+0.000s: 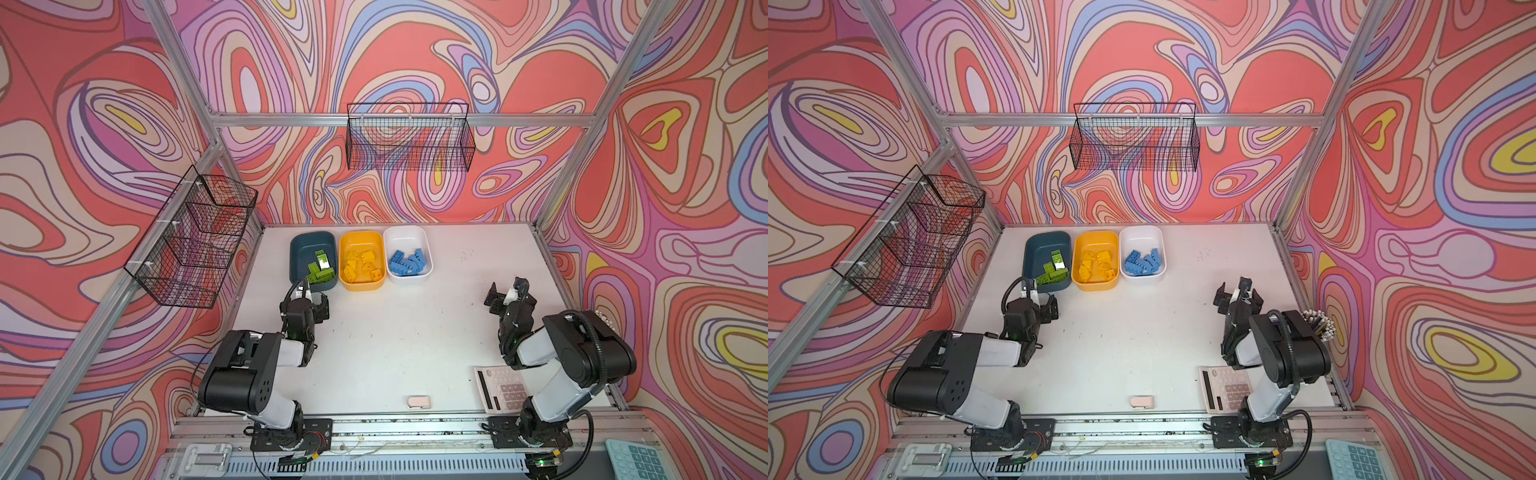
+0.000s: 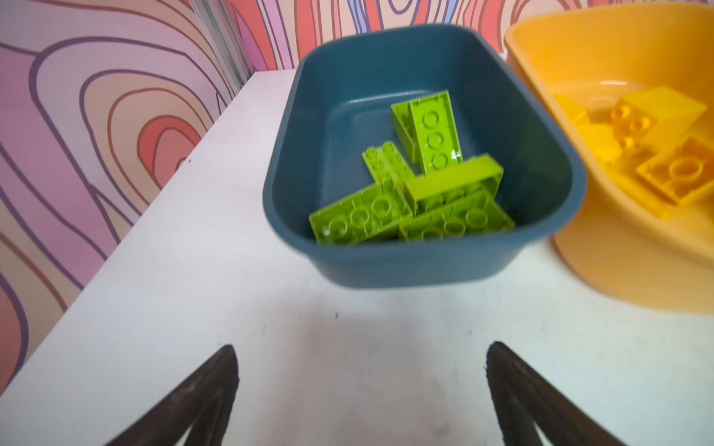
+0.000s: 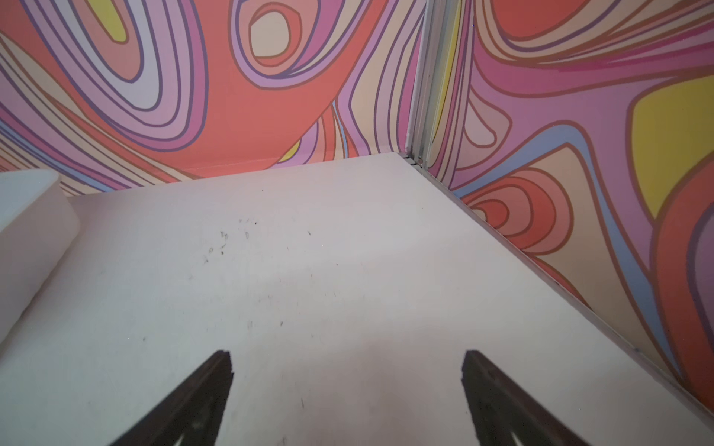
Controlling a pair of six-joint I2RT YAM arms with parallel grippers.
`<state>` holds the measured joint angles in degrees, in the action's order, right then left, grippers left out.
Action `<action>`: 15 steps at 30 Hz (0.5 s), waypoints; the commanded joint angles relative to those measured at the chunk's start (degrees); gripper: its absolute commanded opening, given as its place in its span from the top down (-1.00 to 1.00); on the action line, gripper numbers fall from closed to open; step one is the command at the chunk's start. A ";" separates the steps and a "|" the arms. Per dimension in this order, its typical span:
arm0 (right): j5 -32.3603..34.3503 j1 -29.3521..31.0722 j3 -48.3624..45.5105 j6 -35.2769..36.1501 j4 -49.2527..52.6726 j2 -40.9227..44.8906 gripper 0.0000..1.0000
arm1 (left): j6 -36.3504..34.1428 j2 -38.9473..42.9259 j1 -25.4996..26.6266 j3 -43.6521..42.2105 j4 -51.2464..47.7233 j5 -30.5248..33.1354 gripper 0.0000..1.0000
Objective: Sort the legos into containers by color
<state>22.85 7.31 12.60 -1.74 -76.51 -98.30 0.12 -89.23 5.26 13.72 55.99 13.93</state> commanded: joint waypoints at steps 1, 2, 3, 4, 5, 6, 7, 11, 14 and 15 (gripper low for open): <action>1.58 4.17 -2.05 6.42 -15.70 -2.24 -0.96 | -2.22 -0.17 1.50 -2.84 17.26 0.18 -1.00; 1.88 4.46 -2.05 6.93 -16.88 -3.66 -0.97 | -2.42 -0.44 1.51 -2.60 17.28 0.04 -1.00; 1.90 4.48 -1.73 6.64 -15.69 -3.46 -0.97 | -2.80 -1.16 1.51 -2.12 17.78 0.24 -1.00; 2.11 4.47 -1.04 6.24 -13.81 -3.03 -0.96 | -2.93 -1.55 1.51 -1.44 17.20 0.62 -1.00; 2.57 4.39 -0.26 5.92 -12.23 -2.95 -0.97 | -2.59 -0.81 1.51 0.12 13.47 1.15 -1.00; 2.81 4.04 0.72 5.35 -9.95 -2.95 -0.96 | -1.91 0.32 1.43 2.45 6.48 2.00 -1.00; 2.81 3.55 1.85 4.53 -7.08 -1.72 -0.96 | -1.39 0.52 1.21 5.80 0.17 2.20 -1.00; -4.28 -2.21 9.24 -0.77 10.11 0.08 -0.96 | 1.11 0.96 -3.50 8.44 -6.01 -6.63 -1.00; -5.45 -3.11 8.96 -0.90 10.00 0.37 -0.96 | 1.03 0.99 -3.50 8.09 -5.53 -6.64 -1.00; -5.39 -3.10 8.85 -0.90 9.78 0.33 -0.96 | 1.00 0.98 -3.50 8.04 -5.23 -6.64 -1.00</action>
<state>19.97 4.43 21.78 -1.32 -71.07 -98.67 0.67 -88.71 1.78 22.28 53.36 9.45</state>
